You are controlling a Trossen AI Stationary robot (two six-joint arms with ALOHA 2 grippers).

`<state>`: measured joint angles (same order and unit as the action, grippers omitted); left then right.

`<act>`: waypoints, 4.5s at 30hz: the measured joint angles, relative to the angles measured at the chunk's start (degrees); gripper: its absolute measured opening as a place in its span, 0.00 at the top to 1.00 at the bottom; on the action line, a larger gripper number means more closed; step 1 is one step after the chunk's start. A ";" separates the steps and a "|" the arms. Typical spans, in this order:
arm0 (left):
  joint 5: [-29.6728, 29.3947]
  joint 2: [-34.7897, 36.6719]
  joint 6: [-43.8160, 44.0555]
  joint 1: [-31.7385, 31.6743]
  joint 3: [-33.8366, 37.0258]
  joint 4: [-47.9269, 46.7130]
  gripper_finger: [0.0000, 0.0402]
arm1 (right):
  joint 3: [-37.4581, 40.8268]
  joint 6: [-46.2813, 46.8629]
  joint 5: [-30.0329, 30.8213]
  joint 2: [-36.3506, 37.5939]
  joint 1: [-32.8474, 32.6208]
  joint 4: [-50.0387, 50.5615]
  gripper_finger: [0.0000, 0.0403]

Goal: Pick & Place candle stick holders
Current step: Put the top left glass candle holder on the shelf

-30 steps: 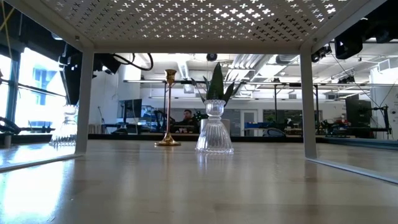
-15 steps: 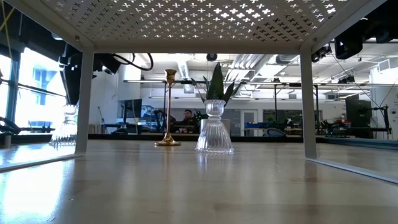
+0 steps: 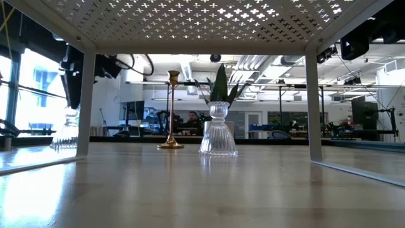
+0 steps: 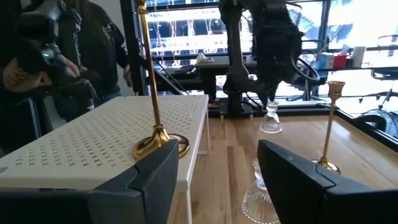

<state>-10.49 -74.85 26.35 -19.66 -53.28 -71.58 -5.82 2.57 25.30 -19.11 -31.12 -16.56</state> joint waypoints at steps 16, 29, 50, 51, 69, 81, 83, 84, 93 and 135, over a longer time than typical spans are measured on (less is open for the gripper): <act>-0.01 0.11 -2.22 -2.85 5.60 5.76 0.60 | -0.01 0.00 0.84 0.00 0.01 0.00 0.47; -1.45 0.04 -2.17 -2.85 5.71 6.70 0.64 | 0.00 0.46 0.70 0.00 0.01 0.02 0.47; -4.93 0.00 -4.26 -2.80 5.64 5.57 0.94 | 0.00 1.49 0.68 0.01 0.01 0.96 0.47; -5.05 -0.02 -4.36 -2.80 5.46 4.94 0.94 | 0.00 1.49 0.68 0.01 0.01 0.96 0.48; -7.10 -0.06 3.69 12.11 -21.09 -18.83 0.94 | 0.00 1.44 0.83 0.01 0.01 0.94 0.48; -5.15 -0.11 6.86 28.44 -39.06 -18.59 0.94 | 0.00 1.46 0.46 0.00 0.01 1.29 0.47; -5.35 -0.11 7.04 31.36 -40.57 -18.35 0.94 | 0.00 1.46 0.46 0.02 0.01 1.29 0.47; -5.41 -0.11 7.20 32.83 -41.11 -17.87 0.94 | 0.00 1.46 0.46 0.00 0.01 1.29 0.47; -3.63 -2.71 3.94 42.00 -42.07 -5.44 0.94 | 0.00 1.46 1.27 0.02 -0.01 1.27 0.47; 3.31 -12.44 1.20 46.70 -43.58 -4.38 0.94 | 0.00 1.53 1.12 0.02 0.01 1.29 0.47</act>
<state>-7.18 -87.29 27.55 27.05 -96.85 -75.96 -5.82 4.09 26.41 -19.09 -31.11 -15.27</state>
